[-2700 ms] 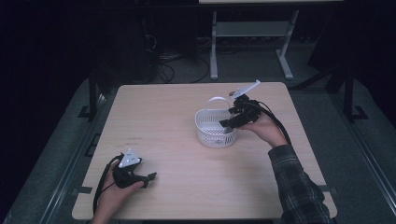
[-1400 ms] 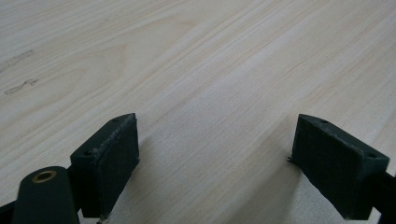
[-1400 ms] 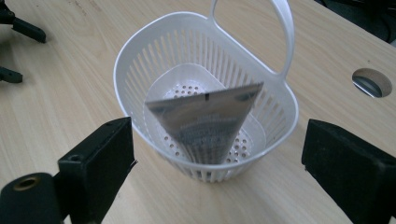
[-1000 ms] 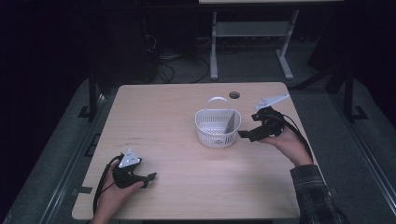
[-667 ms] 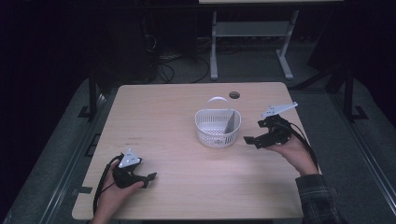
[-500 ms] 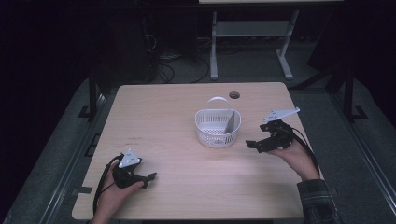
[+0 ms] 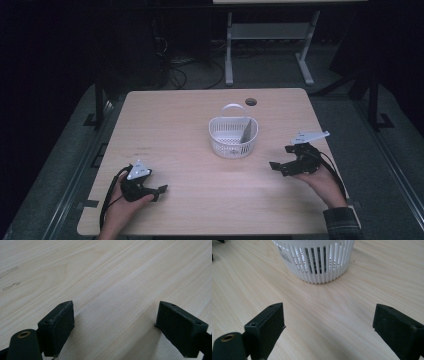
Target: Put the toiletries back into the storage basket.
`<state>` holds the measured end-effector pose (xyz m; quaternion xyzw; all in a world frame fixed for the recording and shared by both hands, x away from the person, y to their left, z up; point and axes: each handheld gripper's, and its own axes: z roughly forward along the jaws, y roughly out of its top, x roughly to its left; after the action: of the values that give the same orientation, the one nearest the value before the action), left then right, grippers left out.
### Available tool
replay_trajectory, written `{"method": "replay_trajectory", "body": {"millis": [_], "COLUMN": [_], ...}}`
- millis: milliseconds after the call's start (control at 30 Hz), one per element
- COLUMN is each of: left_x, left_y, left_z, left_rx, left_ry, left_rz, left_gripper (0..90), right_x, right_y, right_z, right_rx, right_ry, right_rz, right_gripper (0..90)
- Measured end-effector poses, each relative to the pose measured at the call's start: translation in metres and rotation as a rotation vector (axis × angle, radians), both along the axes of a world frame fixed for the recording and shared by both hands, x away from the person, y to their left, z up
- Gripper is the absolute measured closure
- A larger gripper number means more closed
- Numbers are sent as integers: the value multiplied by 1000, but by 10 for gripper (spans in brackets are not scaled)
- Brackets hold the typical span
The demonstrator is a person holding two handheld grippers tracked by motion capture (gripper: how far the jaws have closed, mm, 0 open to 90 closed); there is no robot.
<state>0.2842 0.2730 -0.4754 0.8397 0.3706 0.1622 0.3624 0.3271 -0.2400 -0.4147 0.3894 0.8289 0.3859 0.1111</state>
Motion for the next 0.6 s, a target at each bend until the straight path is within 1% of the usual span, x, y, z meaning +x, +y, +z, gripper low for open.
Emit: {"method": "replay_trajectory", "body": {"millis": [233,300,500,600], "left_x": [0,0,0,0], "left_y": [0,0,0,0], "left_z": [0,0,0,0], "left_rx": [0,0,1,2], "left_ry": [0,0,2,2], "left_rz": [0,0,-1,-1], "left_gripper": [138,138,138,138], "right_x": [-12,-16,-25,-31], "right_y": [-7,-9,-21,-27], "right_z": [-11,-14,-24,-31], "right_rx": [8,9,13,6], "right_ry": [15,14,26,31], "right_rz": [-23,-32,-67,-88], "right_gripper": [95,95,96,96]}}
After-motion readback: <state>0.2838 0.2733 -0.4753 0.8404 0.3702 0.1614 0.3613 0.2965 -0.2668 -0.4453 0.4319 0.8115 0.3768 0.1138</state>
